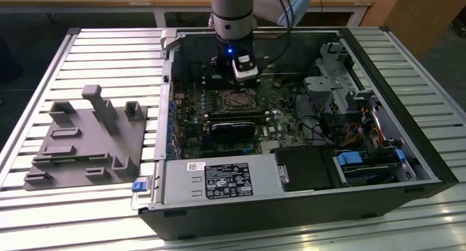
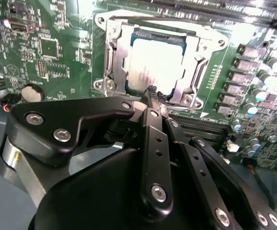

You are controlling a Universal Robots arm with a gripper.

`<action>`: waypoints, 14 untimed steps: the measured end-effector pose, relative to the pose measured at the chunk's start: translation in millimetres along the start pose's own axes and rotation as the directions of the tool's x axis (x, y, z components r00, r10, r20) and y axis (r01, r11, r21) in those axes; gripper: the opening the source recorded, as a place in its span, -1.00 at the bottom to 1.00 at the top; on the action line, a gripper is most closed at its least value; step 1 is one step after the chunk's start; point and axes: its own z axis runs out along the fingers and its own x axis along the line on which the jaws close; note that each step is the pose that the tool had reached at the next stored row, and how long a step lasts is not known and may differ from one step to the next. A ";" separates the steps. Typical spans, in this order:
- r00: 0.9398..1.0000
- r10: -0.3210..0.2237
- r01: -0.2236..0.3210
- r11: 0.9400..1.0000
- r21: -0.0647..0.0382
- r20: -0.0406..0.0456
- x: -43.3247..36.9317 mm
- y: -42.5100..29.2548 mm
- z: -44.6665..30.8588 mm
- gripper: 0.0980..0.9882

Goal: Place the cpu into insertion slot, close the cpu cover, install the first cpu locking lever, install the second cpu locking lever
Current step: 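Install the first cpu locking lever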

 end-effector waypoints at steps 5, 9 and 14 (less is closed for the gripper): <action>1.000 0.000 0.000 1.000 0.011 -0.010 -3.4 -4.8 -0.1 -0.98; 1.000 0.001 0.000 1.000 0.020 -0.019 -6.4 -9.4 -0.3 -0.98; 1.000 0.001 0.000 1.000 0.031 -0.028 -9.7 -15.0 -0.4 -0.98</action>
